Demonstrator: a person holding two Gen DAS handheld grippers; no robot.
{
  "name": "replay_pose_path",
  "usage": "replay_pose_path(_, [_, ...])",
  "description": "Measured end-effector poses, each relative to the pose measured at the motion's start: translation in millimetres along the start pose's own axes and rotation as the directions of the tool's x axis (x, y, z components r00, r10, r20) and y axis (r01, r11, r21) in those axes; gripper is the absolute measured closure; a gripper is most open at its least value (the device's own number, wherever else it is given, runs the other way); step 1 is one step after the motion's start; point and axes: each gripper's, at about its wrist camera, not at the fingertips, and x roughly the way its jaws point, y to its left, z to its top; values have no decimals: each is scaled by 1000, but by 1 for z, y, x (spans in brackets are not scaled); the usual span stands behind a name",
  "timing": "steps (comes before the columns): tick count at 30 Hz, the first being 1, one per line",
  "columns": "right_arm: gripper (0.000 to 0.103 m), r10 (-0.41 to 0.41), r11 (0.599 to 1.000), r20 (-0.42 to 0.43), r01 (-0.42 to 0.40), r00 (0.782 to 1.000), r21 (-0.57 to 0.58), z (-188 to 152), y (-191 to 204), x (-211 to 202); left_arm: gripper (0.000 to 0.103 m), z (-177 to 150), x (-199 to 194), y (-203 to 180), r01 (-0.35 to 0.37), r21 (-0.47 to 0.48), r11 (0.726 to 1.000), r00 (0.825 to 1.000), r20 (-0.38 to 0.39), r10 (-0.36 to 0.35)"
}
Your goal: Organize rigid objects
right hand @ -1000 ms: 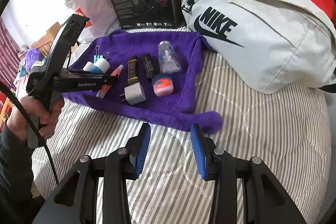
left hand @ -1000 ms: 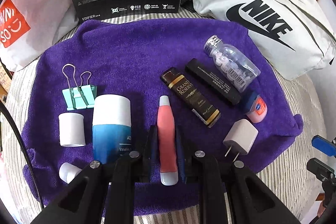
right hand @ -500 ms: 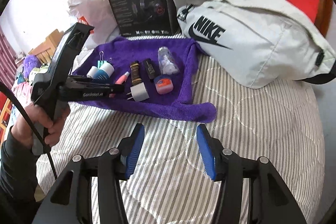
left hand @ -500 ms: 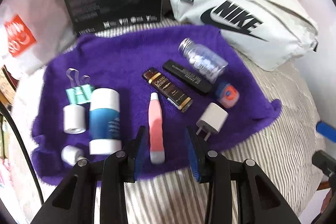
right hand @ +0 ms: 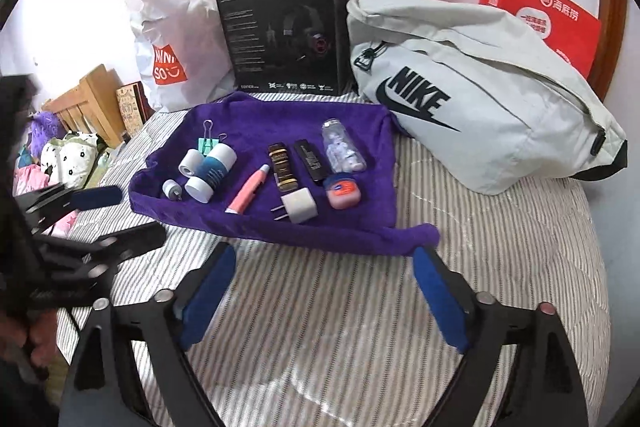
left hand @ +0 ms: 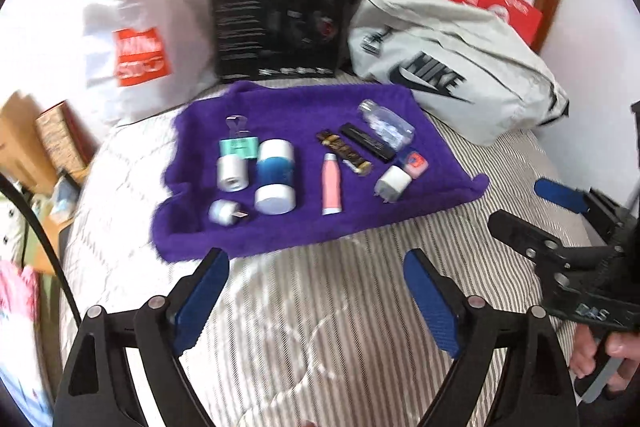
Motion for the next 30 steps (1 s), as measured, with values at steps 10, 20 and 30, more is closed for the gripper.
replay_pose_path(10, [0, -53, 996, -23, 54, 998, 64, 0, 16, -20, 8, -13, -40, 22, -23, -115, 993, 997, 75, 32])
replay_pose_path(20, [0, -105, 991, -52, 109, 993, 83, -10, 16, -47, 8, -20, -45, 5, -30, -81, 996, 997, 65, 35])
replay_pose_path(30, [0, -130, 986, -56, 134, 990, 95, -18, 10, -59, 8, -23, -51, -6, -19, -56, 998, 998, 66, 23])
